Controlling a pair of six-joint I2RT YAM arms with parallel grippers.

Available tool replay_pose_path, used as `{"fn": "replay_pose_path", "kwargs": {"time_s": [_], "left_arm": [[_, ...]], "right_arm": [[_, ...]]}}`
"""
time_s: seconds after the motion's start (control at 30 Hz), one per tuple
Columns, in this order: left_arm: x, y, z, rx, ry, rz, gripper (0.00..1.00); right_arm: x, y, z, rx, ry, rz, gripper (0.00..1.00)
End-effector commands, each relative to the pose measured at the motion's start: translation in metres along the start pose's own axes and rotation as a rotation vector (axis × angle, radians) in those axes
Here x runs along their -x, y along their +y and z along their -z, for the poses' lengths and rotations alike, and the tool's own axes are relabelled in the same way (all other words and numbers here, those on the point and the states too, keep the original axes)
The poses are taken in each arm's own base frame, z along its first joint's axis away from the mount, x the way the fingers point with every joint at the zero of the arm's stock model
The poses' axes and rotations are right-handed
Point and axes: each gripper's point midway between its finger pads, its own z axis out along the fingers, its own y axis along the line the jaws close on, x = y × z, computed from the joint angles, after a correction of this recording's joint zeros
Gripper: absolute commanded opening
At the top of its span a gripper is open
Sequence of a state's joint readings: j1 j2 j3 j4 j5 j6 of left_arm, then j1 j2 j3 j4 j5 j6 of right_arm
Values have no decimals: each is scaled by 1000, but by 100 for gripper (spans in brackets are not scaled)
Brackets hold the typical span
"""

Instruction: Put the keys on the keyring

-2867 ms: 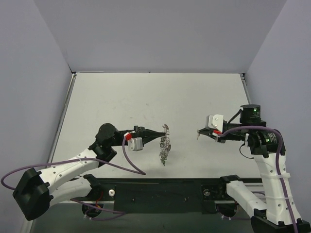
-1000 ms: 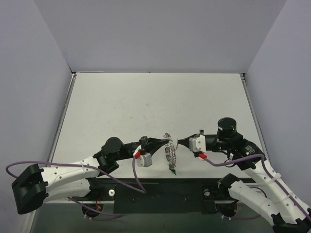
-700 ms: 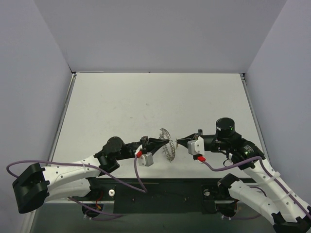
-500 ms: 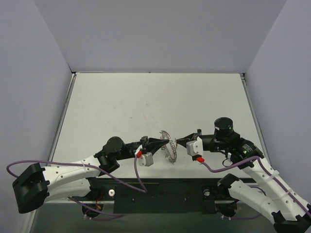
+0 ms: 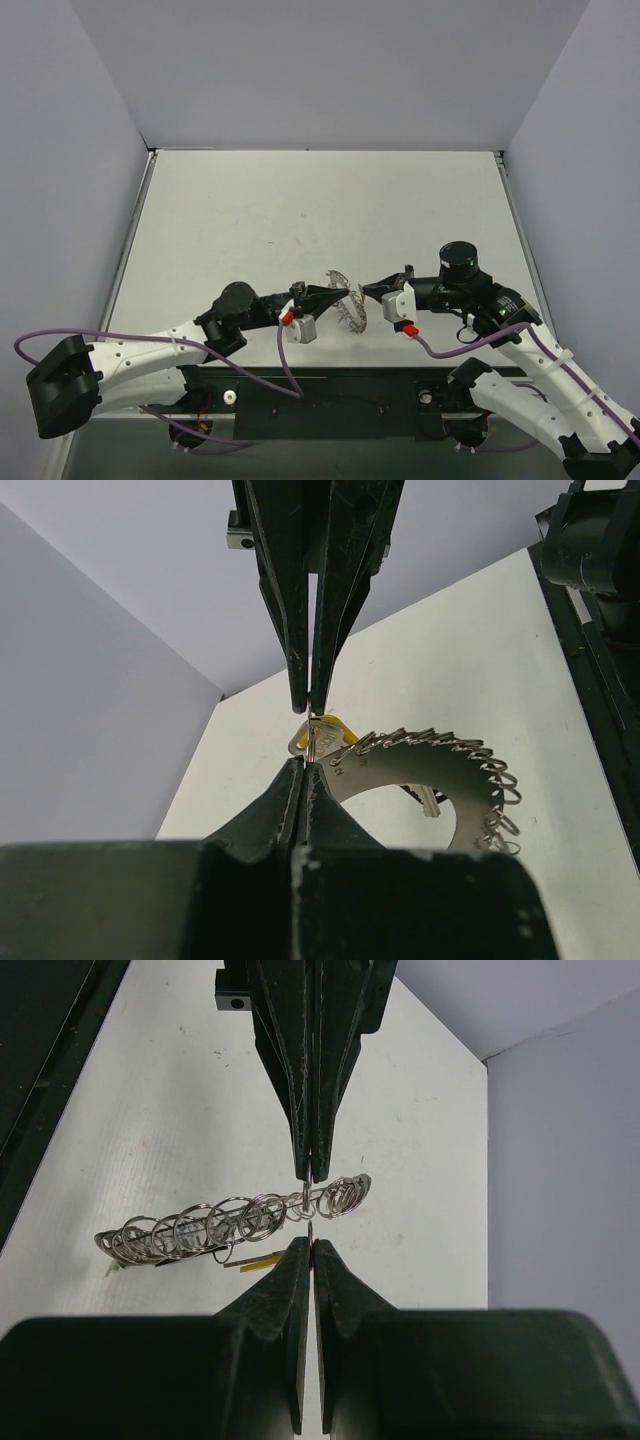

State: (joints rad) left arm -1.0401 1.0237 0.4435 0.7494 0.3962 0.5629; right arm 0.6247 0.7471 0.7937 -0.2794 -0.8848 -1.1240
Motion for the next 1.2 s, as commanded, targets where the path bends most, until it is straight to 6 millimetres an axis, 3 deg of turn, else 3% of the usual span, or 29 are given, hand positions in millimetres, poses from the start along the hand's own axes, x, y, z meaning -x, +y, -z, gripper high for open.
{"fn": "replay_pose_path", "kwargs": {"time_s": [0.0, 0.87, 1.17], "left_arm": [[19, 11, -4, 30, -60, -44, 0], [22, 16, -4, 66, -82, 3, 0], [43, 25, -5, 116, -164, 143, 0]], "right_arm": [[8, -5, -2, -12, -35, 48, 0], [19, -6, -4, -13, -81, 29, 0], [28, -18, 4, -62, -77, -56, 0]]}}
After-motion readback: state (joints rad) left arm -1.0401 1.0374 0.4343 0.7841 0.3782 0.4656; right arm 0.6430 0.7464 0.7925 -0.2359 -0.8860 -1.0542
